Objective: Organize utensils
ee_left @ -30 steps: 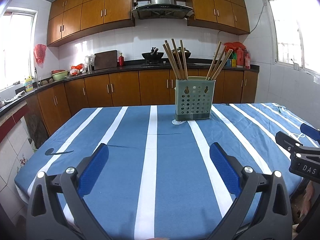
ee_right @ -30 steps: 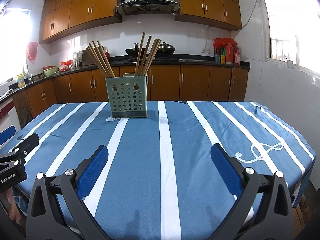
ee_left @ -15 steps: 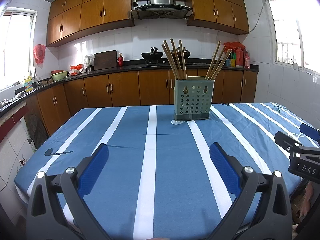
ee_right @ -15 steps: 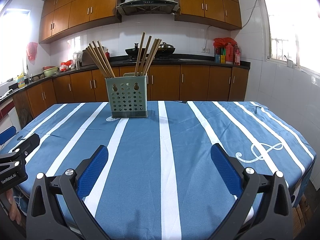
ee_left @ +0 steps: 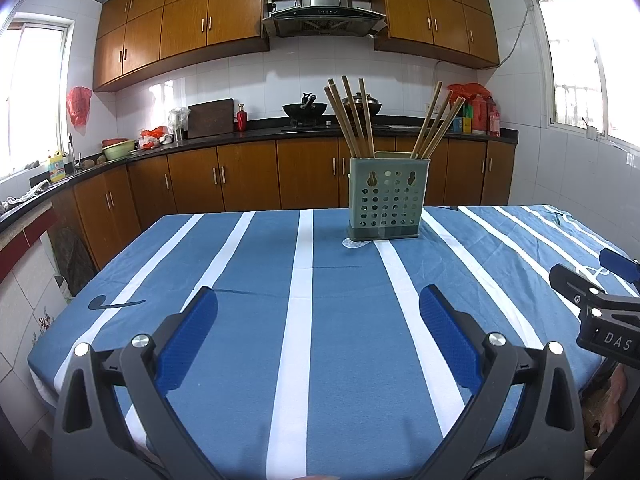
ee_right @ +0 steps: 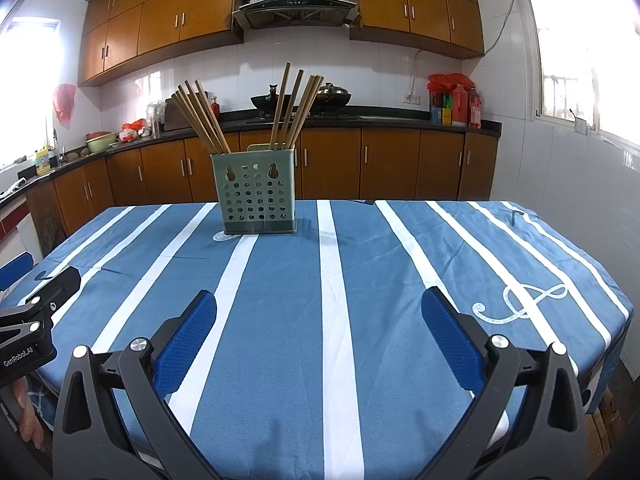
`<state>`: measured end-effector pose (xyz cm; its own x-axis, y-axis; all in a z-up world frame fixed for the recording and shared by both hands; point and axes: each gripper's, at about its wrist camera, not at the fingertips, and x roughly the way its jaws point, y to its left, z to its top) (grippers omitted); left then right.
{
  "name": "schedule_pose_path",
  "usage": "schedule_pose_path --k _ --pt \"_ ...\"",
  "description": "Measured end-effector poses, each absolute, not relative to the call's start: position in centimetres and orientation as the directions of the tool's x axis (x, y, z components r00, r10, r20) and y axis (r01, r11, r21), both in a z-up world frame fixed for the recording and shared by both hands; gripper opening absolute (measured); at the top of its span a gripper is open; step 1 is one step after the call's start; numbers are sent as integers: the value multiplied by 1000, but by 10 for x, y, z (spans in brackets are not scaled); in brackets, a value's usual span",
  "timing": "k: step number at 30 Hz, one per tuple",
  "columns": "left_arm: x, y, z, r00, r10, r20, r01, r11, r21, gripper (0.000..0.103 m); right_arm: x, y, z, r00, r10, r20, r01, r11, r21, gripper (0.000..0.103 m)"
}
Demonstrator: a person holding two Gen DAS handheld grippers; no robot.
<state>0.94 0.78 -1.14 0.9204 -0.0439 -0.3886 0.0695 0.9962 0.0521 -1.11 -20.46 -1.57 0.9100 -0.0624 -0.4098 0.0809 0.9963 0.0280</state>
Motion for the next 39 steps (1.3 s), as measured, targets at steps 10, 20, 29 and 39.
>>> schedule_pose_path --k 10,20,29,39 --pt "9 8 -11 920 -43 -389 69 996 53 99 -11 -203 -17 909 -62 -411 81 996 29 101" --pt "9 7 -13 919 -44 -391 69 996 52 99 -11 -202 -19 908 -62 -414 82 996 32 101" --pt "9 7 -13 919 -44 -393 70 996 52 99 -10 -203 -18 909 -61 -413 82 996 32 101" --pt "7 3 -20 916 -45 -398 69 996 48 99 -11 -202 -18 908 -61 -415 82 996 33 101"
